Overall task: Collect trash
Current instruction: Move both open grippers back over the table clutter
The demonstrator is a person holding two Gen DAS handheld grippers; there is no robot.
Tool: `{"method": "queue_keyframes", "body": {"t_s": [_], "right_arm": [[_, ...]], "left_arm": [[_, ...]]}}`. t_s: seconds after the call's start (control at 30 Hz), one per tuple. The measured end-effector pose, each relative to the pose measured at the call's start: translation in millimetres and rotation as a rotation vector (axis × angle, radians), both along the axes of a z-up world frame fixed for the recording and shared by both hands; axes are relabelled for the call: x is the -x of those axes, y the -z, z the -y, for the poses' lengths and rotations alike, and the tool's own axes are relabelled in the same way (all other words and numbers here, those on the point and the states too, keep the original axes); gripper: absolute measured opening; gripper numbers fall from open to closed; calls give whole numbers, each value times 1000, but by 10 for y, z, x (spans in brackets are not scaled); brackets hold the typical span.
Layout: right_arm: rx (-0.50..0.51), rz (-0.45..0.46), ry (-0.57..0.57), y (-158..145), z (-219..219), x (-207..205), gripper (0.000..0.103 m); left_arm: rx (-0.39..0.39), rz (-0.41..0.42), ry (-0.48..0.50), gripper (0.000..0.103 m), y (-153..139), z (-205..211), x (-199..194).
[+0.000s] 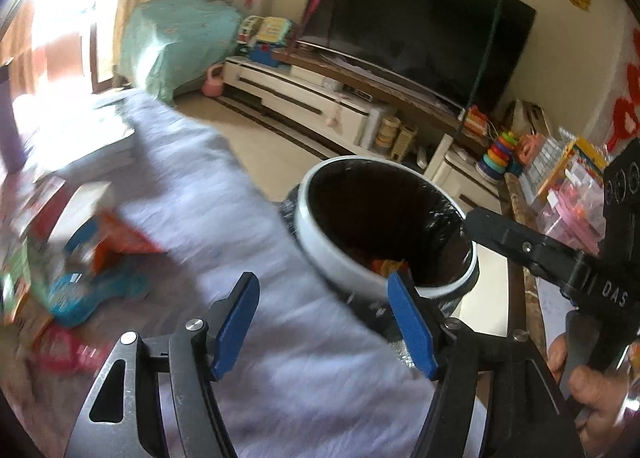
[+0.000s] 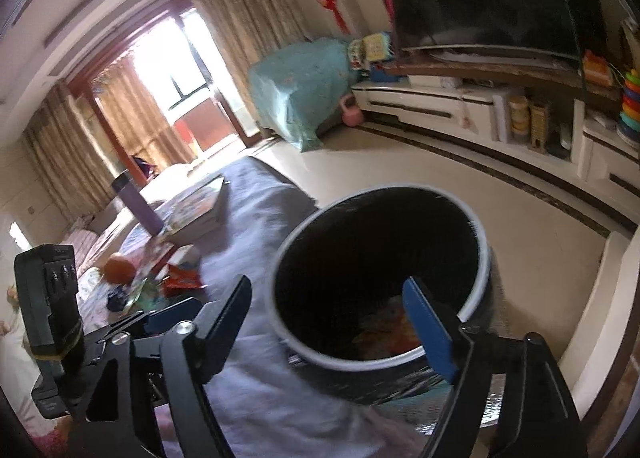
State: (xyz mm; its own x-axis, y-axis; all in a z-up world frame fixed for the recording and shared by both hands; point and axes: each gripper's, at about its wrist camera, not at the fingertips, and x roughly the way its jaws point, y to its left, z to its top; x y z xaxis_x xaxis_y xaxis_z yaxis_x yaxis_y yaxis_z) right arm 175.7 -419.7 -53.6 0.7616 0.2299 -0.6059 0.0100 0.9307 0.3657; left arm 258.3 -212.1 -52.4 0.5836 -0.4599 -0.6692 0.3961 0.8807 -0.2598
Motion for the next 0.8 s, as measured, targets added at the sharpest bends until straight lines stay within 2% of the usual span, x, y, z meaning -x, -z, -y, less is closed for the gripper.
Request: {"method": "queue_keyframes", "body": {"t_s": [0.3,0.5,0.8], "right_arm": [[-26,-9,-81,130,-478,77,86],[-42,-12,-140,221,-775,124,86],[-8,-5,-225,268,-1244,104,86]], "left_arm": [[19,-25,-121,66,67,-743,533],[16,-29,-185,66,25,-1068,839],[-2,-36,-279,66,-29,-1524,1208]]}}
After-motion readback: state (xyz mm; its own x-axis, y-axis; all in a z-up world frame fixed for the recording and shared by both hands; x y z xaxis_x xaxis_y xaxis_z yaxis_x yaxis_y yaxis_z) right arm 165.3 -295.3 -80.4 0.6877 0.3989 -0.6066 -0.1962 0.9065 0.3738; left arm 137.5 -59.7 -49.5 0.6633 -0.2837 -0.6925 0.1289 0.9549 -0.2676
